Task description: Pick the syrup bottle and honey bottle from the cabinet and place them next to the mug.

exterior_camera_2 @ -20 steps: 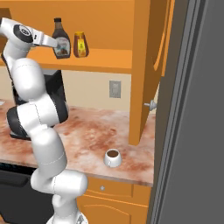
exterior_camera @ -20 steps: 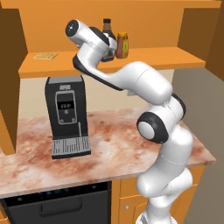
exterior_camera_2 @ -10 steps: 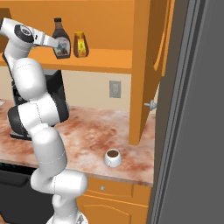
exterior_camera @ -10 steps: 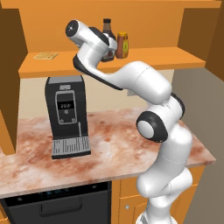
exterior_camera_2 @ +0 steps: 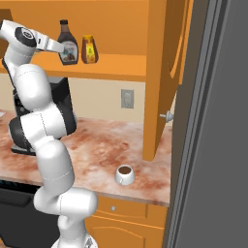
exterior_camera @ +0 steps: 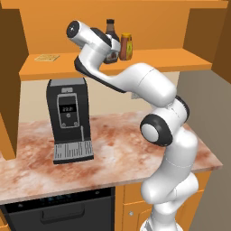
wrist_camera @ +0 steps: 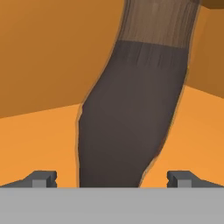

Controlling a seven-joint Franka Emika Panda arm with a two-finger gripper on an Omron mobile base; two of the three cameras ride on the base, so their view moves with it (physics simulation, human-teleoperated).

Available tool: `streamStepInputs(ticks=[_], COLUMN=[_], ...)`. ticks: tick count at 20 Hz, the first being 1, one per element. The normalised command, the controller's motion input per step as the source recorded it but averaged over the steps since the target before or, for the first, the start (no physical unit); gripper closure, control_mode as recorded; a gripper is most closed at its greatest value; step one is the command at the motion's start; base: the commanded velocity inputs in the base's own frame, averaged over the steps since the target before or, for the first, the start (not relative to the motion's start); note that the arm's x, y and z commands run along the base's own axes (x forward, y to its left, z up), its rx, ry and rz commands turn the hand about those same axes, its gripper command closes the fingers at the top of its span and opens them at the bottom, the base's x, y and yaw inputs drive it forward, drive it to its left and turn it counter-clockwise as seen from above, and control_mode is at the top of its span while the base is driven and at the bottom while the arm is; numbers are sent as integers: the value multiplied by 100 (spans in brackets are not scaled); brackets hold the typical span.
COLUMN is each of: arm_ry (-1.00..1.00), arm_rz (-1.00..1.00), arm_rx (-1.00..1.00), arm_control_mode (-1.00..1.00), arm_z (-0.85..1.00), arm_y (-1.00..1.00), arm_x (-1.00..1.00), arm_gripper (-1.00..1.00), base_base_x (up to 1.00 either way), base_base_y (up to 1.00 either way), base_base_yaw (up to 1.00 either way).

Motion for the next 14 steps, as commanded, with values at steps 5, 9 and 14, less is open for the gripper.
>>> streamStepInputs(ticks=[5,9,14], arm_ry=[0,0,-2], arm_rz=[0,0,0], arm_rx=[0,0,0], arm_control_mode=[-100,-100,-100], arm_z=[0,0,0], arm_y=[0,0,0], arm_x=[0,-6,-28], arm_gripper=[100,100,100], base_base_x=[0,0,0], base_base_y=[0,0,0], base_base_yaw=[0,0,0])
